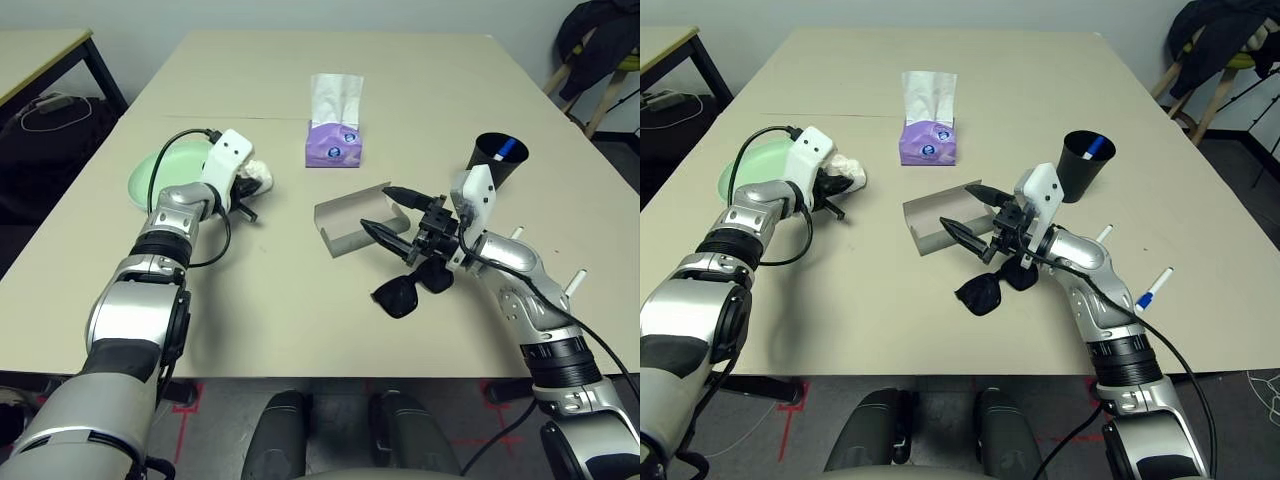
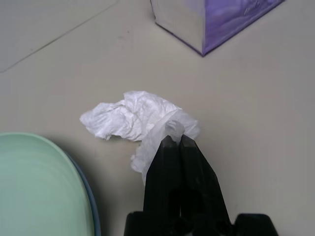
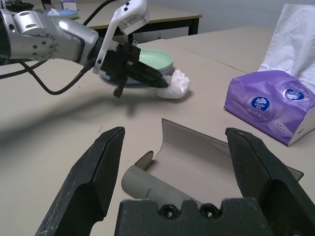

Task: Organize and tidy the items on the table.

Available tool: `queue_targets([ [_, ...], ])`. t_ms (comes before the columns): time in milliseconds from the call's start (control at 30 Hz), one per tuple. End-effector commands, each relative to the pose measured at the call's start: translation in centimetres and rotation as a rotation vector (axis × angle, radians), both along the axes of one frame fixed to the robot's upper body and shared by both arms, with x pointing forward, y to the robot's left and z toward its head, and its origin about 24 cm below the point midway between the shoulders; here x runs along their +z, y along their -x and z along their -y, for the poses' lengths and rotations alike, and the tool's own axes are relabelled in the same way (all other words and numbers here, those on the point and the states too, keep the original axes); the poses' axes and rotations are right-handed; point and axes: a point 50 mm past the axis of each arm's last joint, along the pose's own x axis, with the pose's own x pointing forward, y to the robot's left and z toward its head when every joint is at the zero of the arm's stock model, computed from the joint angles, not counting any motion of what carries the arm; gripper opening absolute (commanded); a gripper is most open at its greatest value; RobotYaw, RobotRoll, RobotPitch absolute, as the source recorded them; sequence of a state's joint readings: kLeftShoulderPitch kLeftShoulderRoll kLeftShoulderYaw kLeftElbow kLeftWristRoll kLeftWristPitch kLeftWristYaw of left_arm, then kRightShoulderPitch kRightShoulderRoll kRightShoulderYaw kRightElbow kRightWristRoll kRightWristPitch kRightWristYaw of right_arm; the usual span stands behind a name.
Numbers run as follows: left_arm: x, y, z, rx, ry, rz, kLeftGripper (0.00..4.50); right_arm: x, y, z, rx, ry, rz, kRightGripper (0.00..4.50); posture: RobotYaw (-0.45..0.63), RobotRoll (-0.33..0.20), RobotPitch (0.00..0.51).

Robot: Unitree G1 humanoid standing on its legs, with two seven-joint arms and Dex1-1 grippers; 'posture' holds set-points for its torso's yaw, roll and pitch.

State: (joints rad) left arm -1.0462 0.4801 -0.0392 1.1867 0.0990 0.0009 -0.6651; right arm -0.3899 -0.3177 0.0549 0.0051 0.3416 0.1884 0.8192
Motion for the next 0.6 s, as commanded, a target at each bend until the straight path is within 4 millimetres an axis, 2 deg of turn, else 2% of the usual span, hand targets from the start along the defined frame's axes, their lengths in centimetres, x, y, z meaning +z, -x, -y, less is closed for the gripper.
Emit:
queue_targets([
  [33,0.7,-0.1,0.0,-0.008,0.009,0.027,0.02,0.0,0.0,0.1,-0.001,-0.008,0.005,4.50,0.08,0.000,0.101],
  [267,4.7,-0.2,-1.7,0.040,0.062,0.166,0.02,-0.2,0.1,0.0,-0.003,-0.014,0.005,4.50,0.08,0.000,0.100],
  [433,8.5,0.0,-3.8,0.139,0.055,0.282,0.02,-0.4,0.1,-0.1,0.000,-0.017,0.001,4.50,0.10,0.000,0.097],
  [600,10.3,0.4,-5.9,0.251,-0.016,0.311,0.02,-0.3,-0.1,-0.3,0.004,-0.020,0.005,4.50,0.10,0.000,0.097],
])
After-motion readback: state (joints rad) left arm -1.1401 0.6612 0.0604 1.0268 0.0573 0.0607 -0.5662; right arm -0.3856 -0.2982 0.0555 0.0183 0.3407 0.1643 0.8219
